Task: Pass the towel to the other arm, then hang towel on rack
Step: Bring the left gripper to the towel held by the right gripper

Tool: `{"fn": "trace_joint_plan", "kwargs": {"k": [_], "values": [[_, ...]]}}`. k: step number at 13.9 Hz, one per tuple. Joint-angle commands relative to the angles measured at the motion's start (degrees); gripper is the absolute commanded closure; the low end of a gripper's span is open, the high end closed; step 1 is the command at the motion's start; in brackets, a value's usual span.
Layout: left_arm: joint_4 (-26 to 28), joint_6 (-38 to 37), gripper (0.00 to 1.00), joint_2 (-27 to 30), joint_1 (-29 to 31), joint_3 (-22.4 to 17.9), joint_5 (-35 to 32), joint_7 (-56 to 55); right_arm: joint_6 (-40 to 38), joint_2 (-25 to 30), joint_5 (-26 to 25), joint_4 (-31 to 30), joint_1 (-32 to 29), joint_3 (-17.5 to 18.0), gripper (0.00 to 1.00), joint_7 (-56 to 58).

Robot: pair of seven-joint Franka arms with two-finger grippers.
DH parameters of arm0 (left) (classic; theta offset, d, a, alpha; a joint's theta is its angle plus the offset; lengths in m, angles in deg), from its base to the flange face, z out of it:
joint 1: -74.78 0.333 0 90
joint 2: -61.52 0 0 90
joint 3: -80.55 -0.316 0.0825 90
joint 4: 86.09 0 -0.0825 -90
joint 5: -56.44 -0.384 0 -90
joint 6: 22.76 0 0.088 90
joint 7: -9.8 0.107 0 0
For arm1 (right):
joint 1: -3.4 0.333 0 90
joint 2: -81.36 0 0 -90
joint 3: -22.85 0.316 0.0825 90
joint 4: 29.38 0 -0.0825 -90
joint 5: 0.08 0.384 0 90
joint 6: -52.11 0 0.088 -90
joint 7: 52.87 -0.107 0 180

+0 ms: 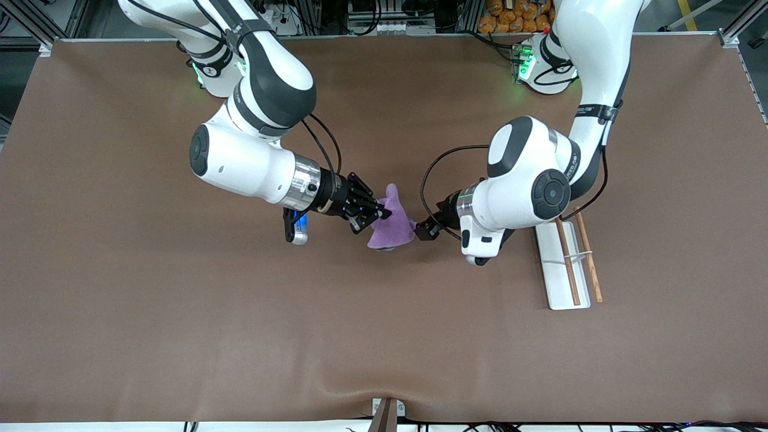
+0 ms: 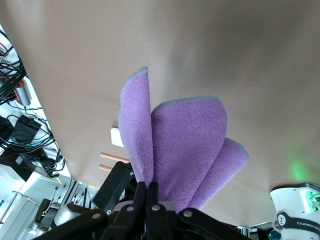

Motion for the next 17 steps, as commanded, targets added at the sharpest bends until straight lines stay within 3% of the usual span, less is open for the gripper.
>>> {"fn": "trace_joint_plan", "kwargs": {"k": [1,17], "values": [[-1.12,0.23,0.19,-1.24,0.16,-0.04,1.82,0.3,-0.18,-0.87,1.0,1.57,-0.36,0.22,1.0,0.0],[-1.21,0.59,0.22,-3.96,2.89,-0.04,14.56,4.35,-0.18,-0.87,0.74,1.57,-0.36,0.14,1.0,0.09]]}}
